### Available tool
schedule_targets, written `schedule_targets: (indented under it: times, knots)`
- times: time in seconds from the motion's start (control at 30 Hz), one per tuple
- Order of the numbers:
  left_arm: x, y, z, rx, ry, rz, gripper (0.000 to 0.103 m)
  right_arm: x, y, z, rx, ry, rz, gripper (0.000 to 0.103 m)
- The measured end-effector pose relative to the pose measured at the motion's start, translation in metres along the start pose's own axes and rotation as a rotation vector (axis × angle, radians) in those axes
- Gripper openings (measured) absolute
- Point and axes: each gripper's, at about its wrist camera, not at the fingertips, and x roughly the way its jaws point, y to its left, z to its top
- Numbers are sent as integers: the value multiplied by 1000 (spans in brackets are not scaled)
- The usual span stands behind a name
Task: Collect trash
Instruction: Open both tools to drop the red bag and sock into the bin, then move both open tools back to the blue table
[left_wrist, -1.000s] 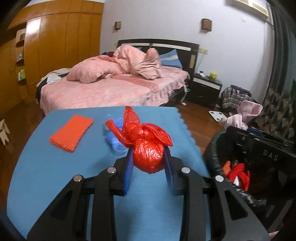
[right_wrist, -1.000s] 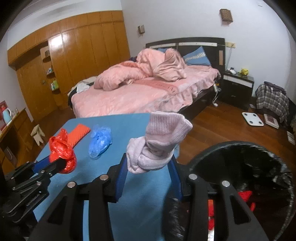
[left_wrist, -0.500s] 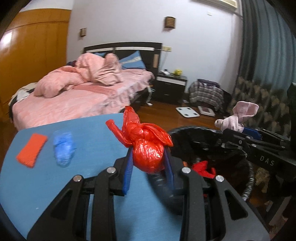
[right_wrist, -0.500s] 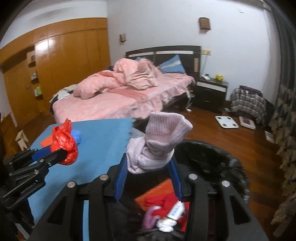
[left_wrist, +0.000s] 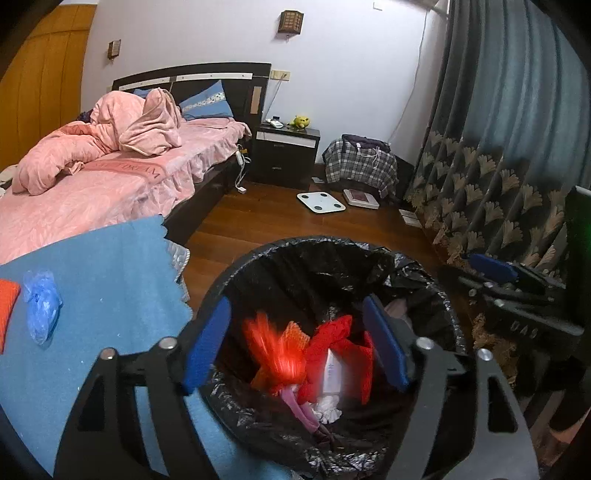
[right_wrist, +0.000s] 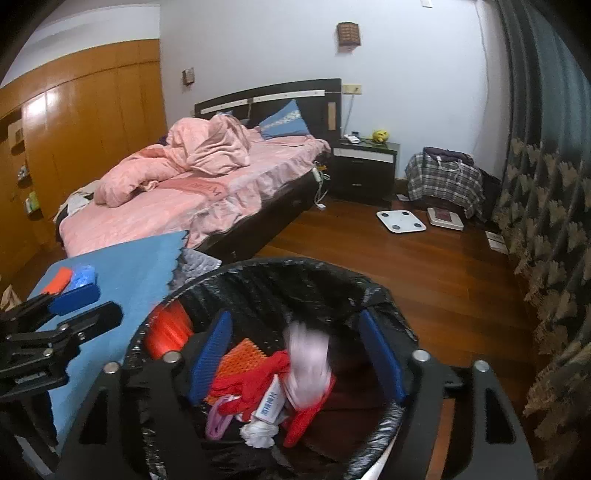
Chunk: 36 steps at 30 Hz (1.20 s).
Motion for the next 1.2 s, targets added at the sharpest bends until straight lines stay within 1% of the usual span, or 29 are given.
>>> schedule_targets:
  times: [0.03, 0.1, 0.13, 0.23, 0.27, 0.33, 0.47, 0.73, 0.9, 0.97, 1.2]
  knots:
    - [-1, 2, -2, -2, -1, 8, 78, 0, -3, 0, 8, -5, -7, 86]
    - [-3, 9, -4, -13, 2, 28, 81, -1, -7, 0, 17, -10, -8, 91]
    - [-5, 13, -5, -19, 1, 41, 84, -1, -7, 1, 19, -11, -3, 97]
    - [-17, 29, -7, -39, -11, 91, 90, -1, -1, 4, 13, -15, 16, 97]
    - [-22, 35, -8, -45, -16, 109, 90, -2, 1, 4, 11, -16, 18, 97]
    - [-31, 48, -11, -54, -25, 155, 93, -2, 14, 6, 7, -20, 38, 97]
    - [-53, 78, -18, -81, -39, 231, 93, -1, 40, 10, -4, -32, 78, 97]
    - [-97, 146, -36, -165, -61, 373, 93, 17, 124, 17, -40, -53, 163, 97]
    - [-120, 195, -48, -218, -61, 458, 93, 41, 183, 23, -49, -19, 243, 97]
    - [-128, 216, -53, -233, -60, 491, 93, 47, 204, 22, -63, -12, 259, 97]
    - [-144, 278, -68, -275, -47, 575, 93, 83, 294, 18, -132, 28, 322, 97]
